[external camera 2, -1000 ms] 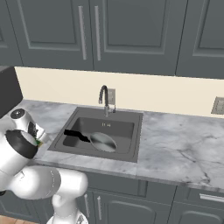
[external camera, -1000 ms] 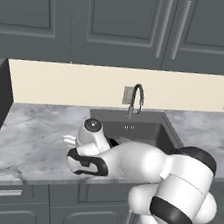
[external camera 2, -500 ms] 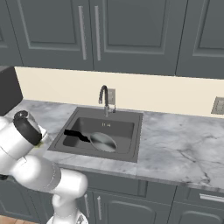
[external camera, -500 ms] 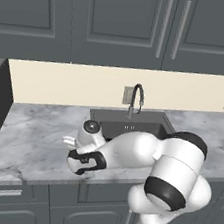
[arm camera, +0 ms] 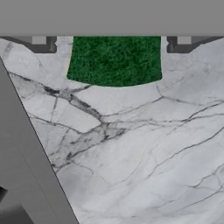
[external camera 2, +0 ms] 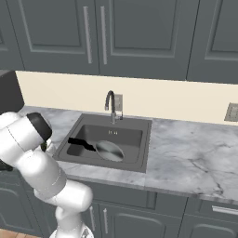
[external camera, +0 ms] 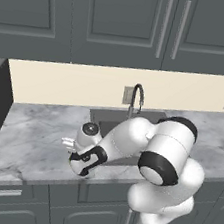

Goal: Pick the pan and sponge and place them into the sink. Then turn on the water.

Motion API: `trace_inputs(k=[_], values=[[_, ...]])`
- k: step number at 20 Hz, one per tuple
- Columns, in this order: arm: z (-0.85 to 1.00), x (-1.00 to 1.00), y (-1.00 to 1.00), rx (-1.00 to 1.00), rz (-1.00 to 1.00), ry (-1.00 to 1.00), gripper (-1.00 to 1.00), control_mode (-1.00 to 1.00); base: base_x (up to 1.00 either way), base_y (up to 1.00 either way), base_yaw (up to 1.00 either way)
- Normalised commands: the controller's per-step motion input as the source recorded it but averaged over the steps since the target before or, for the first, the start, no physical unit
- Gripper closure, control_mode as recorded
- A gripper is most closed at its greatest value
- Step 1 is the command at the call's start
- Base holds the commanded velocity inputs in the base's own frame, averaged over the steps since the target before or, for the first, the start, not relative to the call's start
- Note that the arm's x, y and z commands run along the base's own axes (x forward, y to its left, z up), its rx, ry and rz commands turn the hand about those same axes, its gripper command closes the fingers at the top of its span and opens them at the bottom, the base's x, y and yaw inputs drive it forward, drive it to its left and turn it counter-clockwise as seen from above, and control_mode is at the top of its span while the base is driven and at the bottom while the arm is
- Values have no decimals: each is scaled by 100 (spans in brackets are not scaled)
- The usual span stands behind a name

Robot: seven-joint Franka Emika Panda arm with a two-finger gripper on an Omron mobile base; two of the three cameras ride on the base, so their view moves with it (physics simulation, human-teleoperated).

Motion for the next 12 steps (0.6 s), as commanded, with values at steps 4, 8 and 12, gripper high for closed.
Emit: trace_inputs(k=[4, 8, 12], values=[[-23, 18, 20, 0, 0, 0, -100, -100, 0, 0, 0], [-26, 21, 25, -1, 0, 1, -100, -100, 0, 0, 0], [-43, 9, 23, -2, 0, 2, 100, -100, 0, 0, 0]])
